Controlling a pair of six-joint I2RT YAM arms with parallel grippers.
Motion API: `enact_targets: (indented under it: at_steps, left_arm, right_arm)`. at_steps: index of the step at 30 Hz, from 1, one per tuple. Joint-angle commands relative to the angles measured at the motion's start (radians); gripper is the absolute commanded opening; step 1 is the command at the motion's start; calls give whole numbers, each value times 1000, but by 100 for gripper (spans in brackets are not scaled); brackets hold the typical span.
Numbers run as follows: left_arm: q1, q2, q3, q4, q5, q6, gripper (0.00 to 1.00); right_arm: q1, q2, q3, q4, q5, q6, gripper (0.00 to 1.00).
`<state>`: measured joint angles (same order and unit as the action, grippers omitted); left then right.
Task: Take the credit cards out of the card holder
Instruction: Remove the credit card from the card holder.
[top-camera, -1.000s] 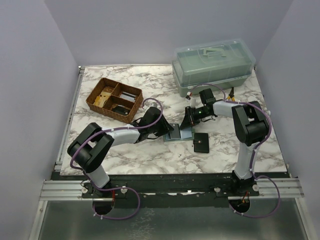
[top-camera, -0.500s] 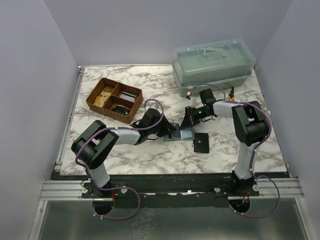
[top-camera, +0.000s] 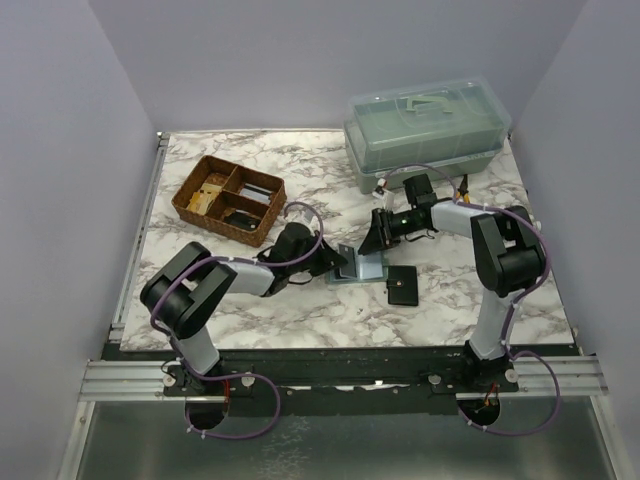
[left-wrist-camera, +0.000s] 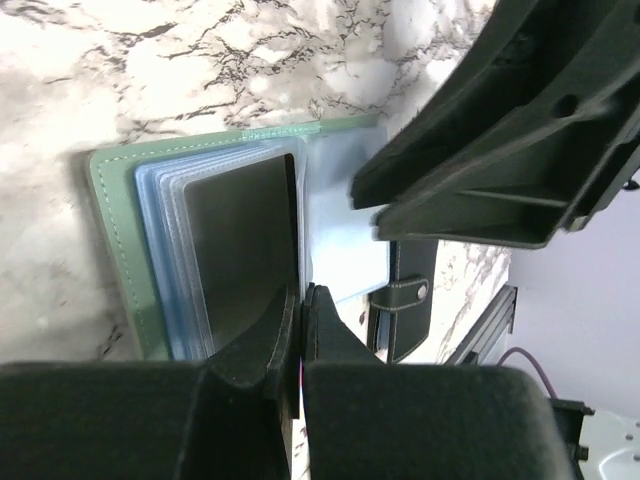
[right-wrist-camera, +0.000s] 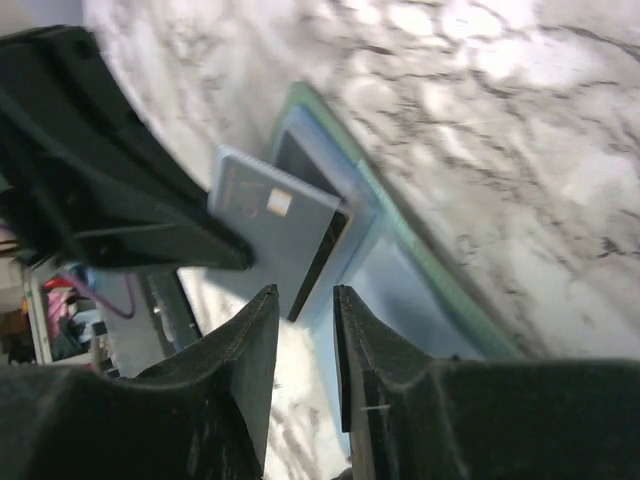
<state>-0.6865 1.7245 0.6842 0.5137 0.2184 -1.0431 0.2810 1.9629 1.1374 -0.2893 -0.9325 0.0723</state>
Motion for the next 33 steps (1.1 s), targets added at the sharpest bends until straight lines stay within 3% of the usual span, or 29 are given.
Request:
enact_targets:
  at_steps: [1, 5, 10, 13, 20, 33]
  left_arm:
    - [11, -93, -133, 285, 34, 20, 0]
    - [9, -142, -199, 461, 44, -7, 0]
    - [7, -223, -225, 533, 31, 14, 0]
    - [6, -246, -232, 567, 24, 30, 0]
    - [6, -250, -245, 628, 33, 17, 0]
    - [-10, -79, -209, 917, 153, -153, 0]
  right_arm:
    - [-26, -111, -42, 76, -219, 39, 38]
    - [-25, -148, -87, 184, -347, 130, 44]
    - [-20, -199, -159, 425, -495, 324, 51]
    - [-8, -218, -193, 490, -489, 381, 54]
    - [-8, -215, -160, 359, -384, 295, 55]
    - [-8, -270, -235, 659, -510, 535, 54]
